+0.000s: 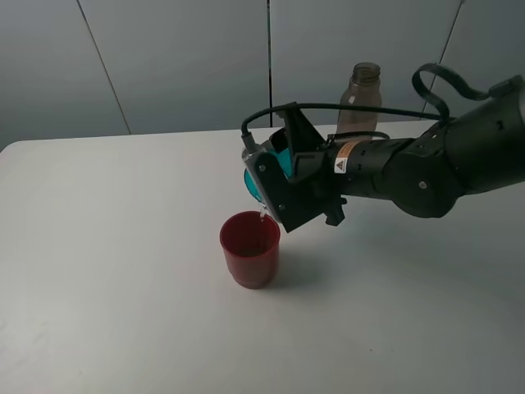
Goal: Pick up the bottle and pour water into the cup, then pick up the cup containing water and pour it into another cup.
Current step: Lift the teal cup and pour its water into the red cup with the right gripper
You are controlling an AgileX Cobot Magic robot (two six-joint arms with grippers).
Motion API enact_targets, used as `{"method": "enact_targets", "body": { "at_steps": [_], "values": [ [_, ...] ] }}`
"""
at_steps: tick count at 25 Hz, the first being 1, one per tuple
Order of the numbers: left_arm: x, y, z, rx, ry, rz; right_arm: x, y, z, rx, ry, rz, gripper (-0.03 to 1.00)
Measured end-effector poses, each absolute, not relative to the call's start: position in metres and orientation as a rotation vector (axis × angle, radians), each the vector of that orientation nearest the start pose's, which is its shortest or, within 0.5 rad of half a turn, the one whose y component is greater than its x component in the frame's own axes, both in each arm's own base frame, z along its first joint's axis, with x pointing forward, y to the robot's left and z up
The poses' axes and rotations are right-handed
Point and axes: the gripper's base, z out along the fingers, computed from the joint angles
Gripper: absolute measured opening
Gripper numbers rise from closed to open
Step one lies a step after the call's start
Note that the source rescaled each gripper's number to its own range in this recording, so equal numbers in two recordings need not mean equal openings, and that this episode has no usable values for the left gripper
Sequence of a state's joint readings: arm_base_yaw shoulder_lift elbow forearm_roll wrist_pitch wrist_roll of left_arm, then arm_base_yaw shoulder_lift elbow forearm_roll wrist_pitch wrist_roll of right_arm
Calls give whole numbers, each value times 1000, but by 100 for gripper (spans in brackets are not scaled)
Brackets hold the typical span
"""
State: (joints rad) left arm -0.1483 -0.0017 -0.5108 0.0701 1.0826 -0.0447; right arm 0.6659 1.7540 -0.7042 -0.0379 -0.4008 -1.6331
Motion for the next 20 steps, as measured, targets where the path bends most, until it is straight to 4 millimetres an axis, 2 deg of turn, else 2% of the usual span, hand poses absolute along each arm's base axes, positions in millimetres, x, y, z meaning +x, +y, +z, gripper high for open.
{"method": "enact_targets", "body": {
  "at_steps": [9,20],
  "values": [
    [-7,7,279,102,2049,-36,261,202,155,-2024,834,-648,10],
    [-7,7,279,102,2049,-36,245,221,155,-2040,753,-665,10]
  ]
}}
